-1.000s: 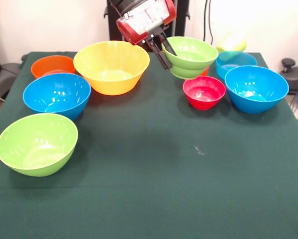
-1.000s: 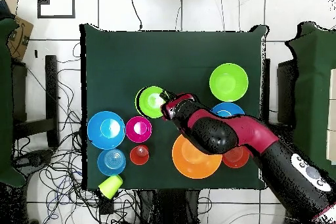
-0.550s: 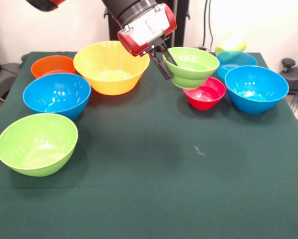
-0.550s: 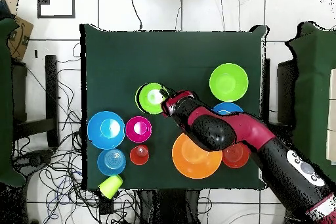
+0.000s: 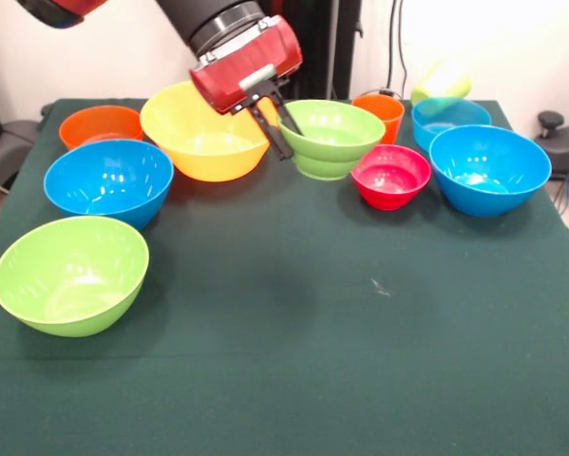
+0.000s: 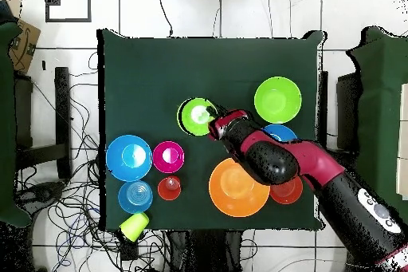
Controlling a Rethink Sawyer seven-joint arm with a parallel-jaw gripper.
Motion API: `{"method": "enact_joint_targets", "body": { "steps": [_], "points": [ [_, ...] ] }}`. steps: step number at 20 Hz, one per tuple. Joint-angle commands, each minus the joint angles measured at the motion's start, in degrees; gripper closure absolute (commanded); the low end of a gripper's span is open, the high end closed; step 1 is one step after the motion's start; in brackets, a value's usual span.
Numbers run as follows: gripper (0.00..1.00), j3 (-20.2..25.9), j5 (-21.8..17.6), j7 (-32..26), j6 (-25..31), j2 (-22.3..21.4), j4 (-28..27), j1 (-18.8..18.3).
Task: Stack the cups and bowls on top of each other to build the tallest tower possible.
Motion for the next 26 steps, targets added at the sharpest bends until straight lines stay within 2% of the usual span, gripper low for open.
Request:
{"method": "enact_joint_targets", "body": {
  "steps": [1, 7, 11, 19, 26],
  "points": [
    [1.00, -0.8, -6.9, -6.8, 0.7, 6.0, -6.3, 0.0],
    [1.00, -0.9, -10.8, -8.7, 0.1, 11.9, -9.0, -1.1],
    [1.00, -1.0, -13.7, -8.1, -1.3, 14.8, -10.8, -0.8],
    [1.00, 0.1, -15.9, -6.6, -1.0, 15.9, -11.8, -0.7],
    [1.00, 0.7, -17.4, -5.1, -1.7, 15.1, -11.7, -0.7]
  ]
}}
